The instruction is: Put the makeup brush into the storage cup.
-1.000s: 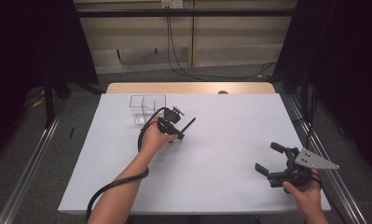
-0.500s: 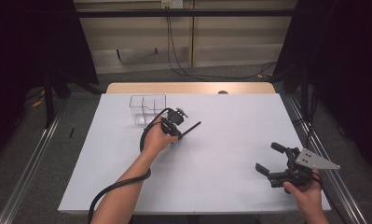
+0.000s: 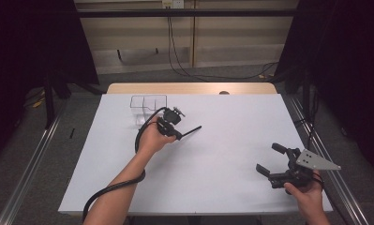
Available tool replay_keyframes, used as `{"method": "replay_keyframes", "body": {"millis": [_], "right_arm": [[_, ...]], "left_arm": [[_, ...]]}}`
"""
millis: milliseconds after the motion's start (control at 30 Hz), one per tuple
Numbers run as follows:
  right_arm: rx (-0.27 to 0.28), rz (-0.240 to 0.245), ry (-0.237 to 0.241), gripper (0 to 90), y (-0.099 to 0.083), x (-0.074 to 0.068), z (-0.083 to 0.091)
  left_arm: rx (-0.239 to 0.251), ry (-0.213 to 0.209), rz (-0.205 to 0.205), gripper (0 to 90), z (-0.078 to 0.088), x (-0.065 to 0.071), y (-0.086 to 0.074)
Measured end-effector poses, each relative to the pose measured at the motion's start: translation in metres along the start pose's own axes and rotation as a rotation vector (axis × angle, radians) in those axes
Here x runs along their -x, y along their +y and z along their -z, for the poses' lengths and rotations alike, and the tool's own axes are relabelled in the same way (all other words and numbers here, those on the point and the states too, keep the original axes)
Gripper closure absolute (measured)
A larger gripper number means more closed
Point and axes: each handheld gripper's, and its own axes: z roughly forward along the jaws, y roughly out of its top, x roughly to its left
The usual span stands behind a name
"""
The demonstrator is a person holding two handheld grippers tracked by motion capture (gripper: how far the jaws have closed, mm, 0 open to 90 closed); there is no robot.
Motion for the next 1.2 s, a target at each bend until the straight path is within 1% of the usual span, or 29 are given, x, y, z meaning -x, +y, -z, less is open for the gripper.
{"method": "replay_keyframes", "body": {"millis": [33, 67, 100, 133, 167, 233, 300, 433, 500, 533, 667, 733, 800, 867, 900, 933, 967, 1000, 1033, 1100, 1200], "right_arm": [[-0.001, 0.002, 0.000, 0.0, 0.000, 0.000, 0.000], [-0.001, 0.003, 0.001, 0.0, 0.000, 0.000, 0.000], [-0.001, 0.002, 0.002, 0.0, 0.000, 0.000, -0.001], [-0.001, 0.001, 0.002, 0.0, 0.000, 0.000, -0.001], [-0.003, 0.003, 0.002, 0.0, 0.000, 0.000, -0.001], [-0.003, 0.003, 0.002, 0.0, -0.001, 0.000, 0.000], [-0.001, 0.001, 0.002, 0.0, -0.001, 0.001, 0.000], [0.000, 0.001, 0.003, 0.0, 0.000, 0.000, 0.001], [-0.001, 0.000, 0.002, 0.0, 0.000, 0.000, 0.001], [-0.001, 0.000, 0.002, 0.0, 0.000, 0.000, 0.001], [-0.001, 0.001, 0.004, 0.0, 0.000, 0.000, 0.000], [-0.001, 0.000, 0.005, 0.0, 0.000, 0.000, 0.000], [-0.001, -0.001, 0.004, 0.0, -0.001, 0.000, 0.001], [-0.001, -0.001, 0.004, 0.0, -0.001, 0.001, 0.001], [-0.002, -0.001, 0.003, 0.0, -0.001, 0.001, 0.001], [-0.003, -0.001, 0.003, 0.0, -0.001, 0.000, 0.001], [-0.002, -0.001, 0.004, 0.0, -0.001, 0.000, 0.001], [-0.002, -0.001, 0.003, 0.0, 0.000, 0.000, 0.001], [-0.001, -0.001, 0.002, 0.0, 0.000, 0.000, 0.001], [-0.001, -0.001, 0.004, 0.0, 0.000, -0.001, 0.001], [-0.003, 0.000, 0.001, 0.0, -0.001, 0.000, 0.001]], "left_arm": [[0.004, -0.007, 0.001, 84.3, -0.002, -0.001, -0.001], [0.014, -0.006, 0.012, 84.3, -0.004, -0.002, -0.003], [0.013, -0.011, 0.015, 84.3, -0.006, -0.003, -0.005], [0.025, -0.010, 0.018, 84.2, -0.009, -0.004, -0.006], [0.020, -0.012, 0.016, 84.1, -0.010, -0.004, -0.007], [0.026, -0.003, 0.013, 84.0, -0.012, -0.005, -0.009], [0.019, -0.006, 0.015, 83.9, -0.015, -0.005, -0.010], [0.032, -0.003, 0.011, 83.0, -0.016, -0.007, -0.009], [0.048, -0.007, 0.024, 81.5, -0.016, -0.006, -0.006], [0.048, -0.007, 0.024, 81.3, -0.016, -0.006, -0.006], [0.034, 0.011, 0.004, 78.2, -0.021, -0.005, 0.000], [0.023, 0.030, -0.006, 76.6, -0.024, -0.004, 0.003], [0.020, 0.032, -0.018, 76.9, -0.025, -0.004, 0.004], [0.020, 0.032, -0.030, 78.1, -0.026, -0.004, 0.004], [0.023, 0.031, -0.045, 79.1, -0.026, -0.003, 0.004], [0.021, 0.025, -0.057, 82.3, -0.026, -0.003, 0.004], [0.021, 0.029, -0.062, 83.8, -0.026, -0.002, 0.004], [0.022, 0.034, -0.056, 83.9, -0.027, -0.001, 0.004], [0.015, 0.040, -0.064, 84.0, -0.026, 0.000, 0.005], [0.004, 0.044, -0.062, 84.2, -0.026, 0.000, 0.006], [0.009, 0.043, -0.052, 84.3, -0.026, 0.000, 0.006]]}}
